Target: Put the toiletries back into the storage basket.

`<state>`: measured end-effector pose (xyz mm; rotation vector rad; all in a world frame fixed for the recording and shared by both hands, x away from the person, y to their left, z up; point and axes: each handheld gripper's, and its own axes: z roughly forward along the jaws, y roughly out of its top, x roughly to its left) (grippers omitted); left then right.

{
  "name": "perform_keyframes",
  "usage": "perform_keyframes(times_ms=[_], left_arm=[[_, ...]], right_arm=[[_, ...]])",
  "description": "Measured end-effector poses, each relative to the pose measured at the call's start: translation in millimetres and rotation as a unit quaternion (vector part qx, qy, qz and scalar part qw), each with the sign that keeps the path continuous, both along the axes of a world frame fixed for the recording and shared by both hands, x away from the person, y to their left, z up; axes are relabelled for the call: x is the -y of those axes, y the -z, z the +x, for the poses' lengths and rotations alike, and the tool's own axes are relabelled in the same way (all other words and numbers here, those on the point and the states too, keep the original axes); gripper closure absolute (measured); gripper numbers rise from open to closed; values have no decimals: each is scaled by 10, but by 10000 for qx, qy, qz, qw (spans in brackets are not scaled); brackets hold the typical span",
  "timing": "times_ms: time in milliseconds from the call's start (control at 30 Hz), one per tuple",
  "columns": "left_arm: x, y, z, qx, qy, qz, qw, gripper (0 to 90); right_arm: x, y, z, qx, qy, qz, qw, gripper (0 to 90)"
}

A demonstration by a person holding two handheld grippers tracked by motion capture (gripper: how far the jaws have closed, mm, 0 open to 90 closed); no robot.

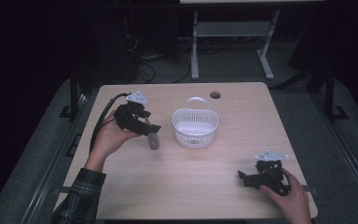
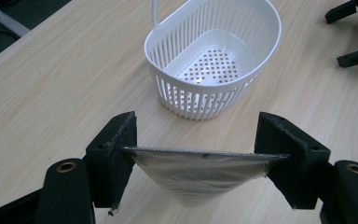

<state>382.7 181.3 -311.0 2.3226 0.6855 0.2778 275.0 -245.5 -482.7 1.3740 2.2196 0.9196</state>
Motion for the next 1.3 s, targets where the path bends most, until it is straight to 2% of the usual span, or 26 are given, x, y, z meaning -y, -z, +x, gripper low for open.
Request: perform_keyframes(times_ms=[367, 533, 733, 1300], left_arm=[[113, -171, 70, 60, 81, -50, 9999, 293], [153, -218, 93, 74, 96, -140, 9998, 293], [188, -290, 134, 114, 154, -107, 9998, 293], [320, -526, 214, 227, 216, -197, 9993, 294]], right_arm=[[0, 1, 2, 6, -4, -2, 10000, 0], [-1, 1, 2, 3, 3, 1, 10000, 0], [-2, 0, 1, -4, 8, 8, 10000, 0], [-1, 0, 1, 0, 3, 4, 10000, 0]])
